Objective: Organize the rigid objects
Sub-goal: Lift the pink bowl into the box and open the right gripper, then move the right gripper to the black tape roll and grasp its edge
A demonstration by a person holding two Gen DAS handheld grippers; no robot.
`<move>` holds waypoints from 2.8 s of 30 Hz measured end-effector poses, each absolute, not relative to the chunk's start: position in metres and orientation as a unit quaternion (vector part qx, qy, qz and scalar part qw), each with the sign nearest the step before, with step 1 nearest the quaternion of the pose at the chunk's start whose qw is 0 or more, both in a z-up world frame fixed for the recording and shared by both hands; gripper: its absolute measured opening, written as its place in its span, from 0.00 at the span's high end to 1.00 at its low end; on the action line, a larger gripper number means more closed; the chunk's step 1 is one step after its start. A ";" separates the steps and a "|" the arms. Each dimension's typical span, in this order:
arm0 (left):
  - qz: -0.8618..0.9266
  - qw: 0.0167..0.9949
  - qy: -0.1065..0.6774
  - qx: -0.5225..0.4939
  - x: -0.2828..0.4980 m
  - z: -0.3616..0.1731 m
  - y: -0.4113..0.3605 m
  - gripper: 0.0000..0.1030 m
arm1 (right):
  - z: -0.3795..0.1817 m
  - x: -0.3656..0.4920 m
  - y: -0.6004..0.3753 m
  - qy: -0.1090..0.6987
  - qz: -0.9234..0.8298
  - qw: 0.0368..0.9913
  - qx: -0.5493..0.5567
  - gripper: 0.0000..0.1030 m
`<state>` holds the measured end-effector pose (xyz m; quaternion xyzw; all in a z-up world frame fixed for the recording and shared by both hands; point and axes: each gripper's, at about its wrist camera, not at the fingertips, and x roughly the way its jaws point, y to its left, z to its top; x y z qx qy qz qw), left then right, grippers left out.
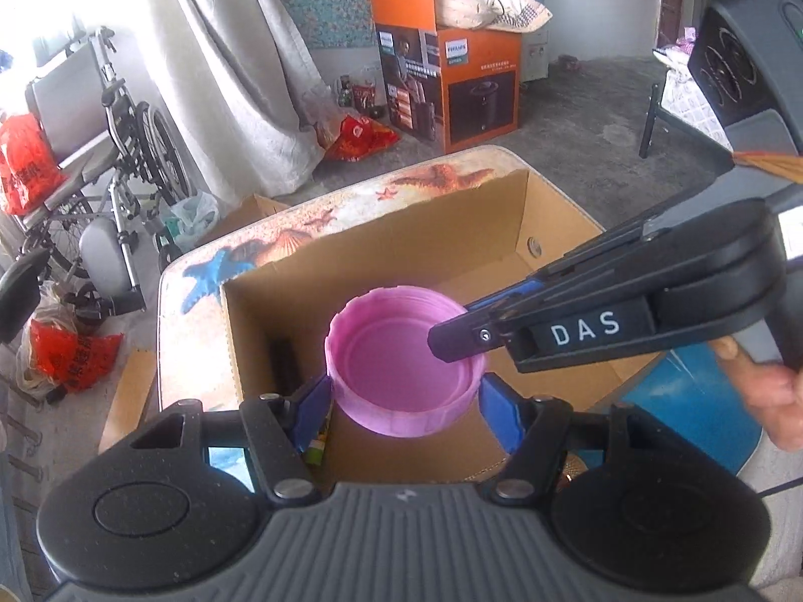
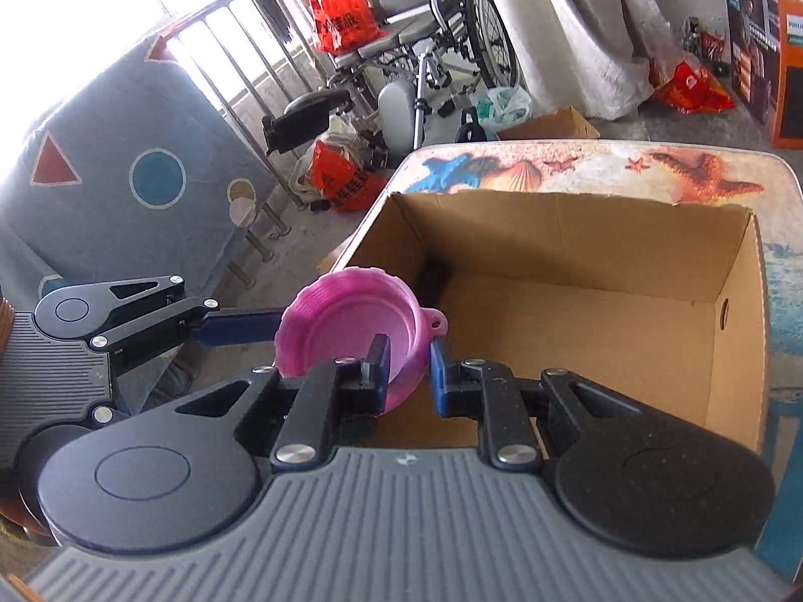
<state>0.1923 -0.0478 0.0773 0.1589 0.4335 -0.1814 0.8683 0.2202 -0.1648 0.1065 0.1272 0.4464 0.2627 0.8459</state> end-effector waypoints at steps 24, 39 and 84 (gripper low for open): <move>-0.181 0.786 0.556 0.202 0.254 -0.003 -0.042 0.32 | -0.055 0.311 -0.103 0.664 0.292 0.657 0.204 0.83; -0.204 0.855 0.460 0.125 0.185 0.076 -0.029 0.28 | 0.029 0.235 -0.180 0.538 0.291 0.741 0.277 0.74; -0.114 0.875 0.463 0.082 0.051 -0.069 0.003 0.32 | -0.054 0.090 -0.064 0.495 0.266 0.819 0.114 0.78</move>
